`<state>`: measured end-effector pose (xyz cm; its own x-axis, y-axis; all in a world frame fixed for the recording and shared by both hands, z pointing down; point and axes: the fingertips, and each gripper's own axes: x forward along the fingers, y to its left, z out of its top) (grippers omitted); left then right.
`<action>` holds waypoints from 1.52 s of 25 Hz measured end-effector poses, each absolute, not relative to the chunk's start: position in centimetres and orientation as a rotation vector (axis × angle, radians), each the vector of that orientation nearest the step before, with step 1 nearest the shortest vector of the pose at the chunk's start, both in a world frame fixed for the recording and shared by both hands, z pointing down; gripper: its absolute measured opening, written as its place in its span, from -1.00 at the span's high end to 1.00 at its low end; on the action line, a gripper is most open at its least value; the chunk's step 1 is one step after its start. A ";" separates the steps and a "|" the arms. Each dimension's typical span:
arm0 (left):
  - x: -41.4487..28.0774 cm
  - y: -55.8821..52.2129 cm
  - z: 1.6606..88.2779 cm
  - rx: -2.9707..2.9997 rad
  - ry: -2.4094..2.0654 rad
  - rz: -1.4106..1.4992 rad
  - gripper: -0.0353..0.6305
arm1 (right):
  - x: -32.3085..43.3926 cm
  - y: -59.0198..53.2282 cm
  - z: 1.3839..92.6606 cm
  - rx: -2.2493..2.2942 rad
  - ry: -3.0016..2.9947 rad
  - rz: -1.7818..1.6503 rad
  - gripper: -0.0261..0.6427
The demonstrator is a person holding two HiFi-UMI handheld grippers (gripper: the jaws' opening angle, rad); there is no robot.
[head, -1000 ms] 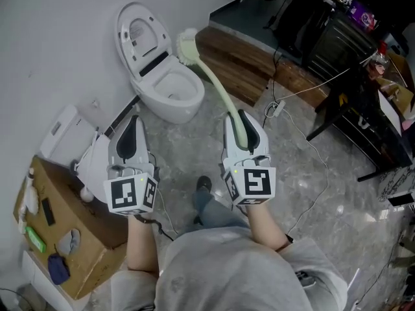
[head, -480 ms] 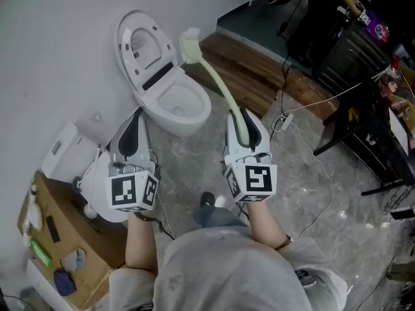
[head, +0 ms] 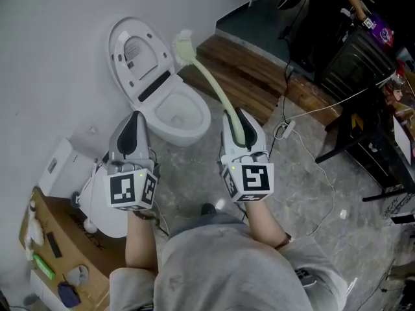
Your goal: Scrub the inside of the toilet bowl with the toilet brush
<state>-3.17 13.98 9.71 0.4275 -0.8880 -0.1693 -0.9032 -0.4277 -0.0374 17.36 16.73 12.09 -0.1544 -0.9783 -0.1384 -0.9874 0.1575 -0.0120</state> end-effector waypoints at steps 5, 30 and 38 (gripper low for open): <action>-3.7 11.4 10.3 -2.543 1.614 0.155 0.88 | 17.1 13.4 13.0 -1.973 2.315 0.087 0.61; -11.5 -12.0 12.0 -2.724 1.410 0.147 0.88 | 8.3 -7.2 16.1 -2.192 2.194 0.005 0.61; -11.9 -15.7 14.7 -2.786 1.325 0.087 0.88 | 7.0 -10.0 19.8 -2.282 2.173 -0.102 0.61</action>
<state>-11.85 -15.74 14.72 0.6303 -0.7728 -0.0745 -0.7759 -0.6303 -0.0261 7.01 -10.04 19.81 0.0477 -0.9974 0.0542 -0.9981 -0.0497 -0.0368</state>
